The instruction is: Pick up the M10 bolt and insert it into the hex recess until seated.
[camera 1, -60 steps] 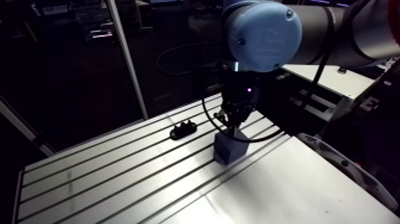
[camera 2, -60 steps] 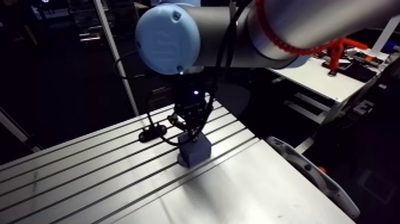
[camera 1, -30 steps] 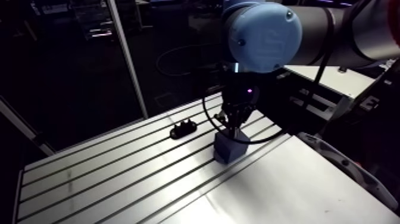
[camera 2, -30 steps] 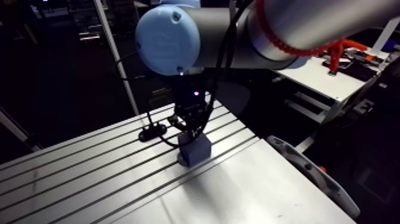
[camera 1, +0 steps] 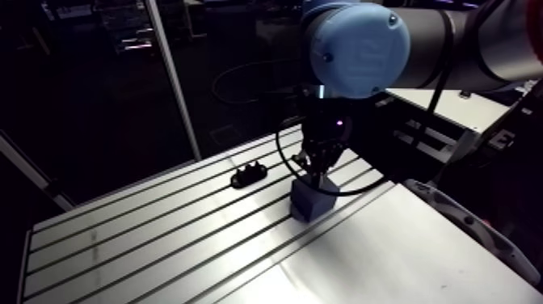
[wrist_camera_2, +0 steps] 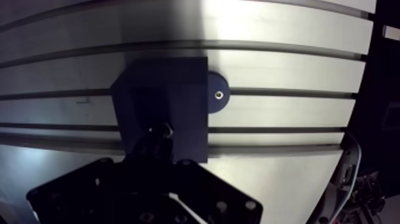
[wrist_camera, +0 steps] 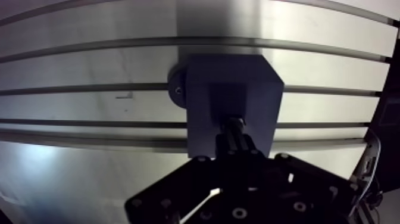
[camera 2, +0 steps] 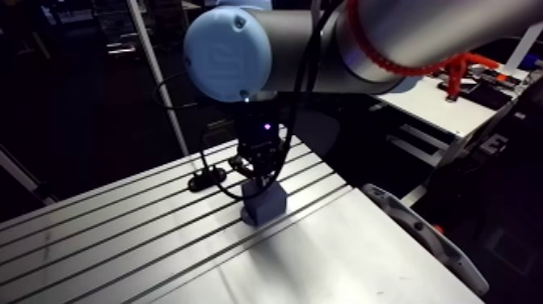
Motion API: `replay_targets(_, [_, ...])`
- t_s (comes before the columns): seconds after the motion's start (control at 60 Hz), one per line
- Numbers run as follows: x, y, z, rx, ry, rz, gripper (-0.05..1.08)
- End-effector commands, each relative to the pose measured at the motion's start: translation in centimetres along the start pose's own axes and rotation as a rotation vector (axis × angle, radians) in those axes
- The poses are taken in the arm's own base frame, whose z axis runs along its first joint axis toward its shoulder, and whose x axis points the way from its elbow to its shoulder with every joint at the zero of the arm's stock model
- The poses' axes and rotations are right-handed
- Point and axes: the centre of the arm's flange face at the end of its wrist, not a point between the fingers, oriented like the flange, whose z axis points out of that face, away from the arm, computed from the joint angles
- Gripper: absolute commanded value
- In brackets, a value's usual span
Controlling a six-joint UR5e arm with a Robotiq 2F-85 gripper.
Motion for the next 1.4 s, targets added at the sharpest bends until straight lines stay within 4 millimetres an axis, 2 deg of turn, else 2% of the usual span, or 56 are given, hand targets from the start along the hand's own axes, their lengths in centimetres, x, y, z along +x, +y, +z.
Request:
replay_targets(0.017, [-0.1, 0.0, 0.1, -0.001, -0.004, -0.005, 1.07])
replay_targets(0.683, [0.3, 0.3, 0.7, -0.009, -0.016, -0.005, 1.07])
replay_targets(1.4, [0.0, 0.3, -0.9, -0.009, -0.01, -0.02, 1.07])
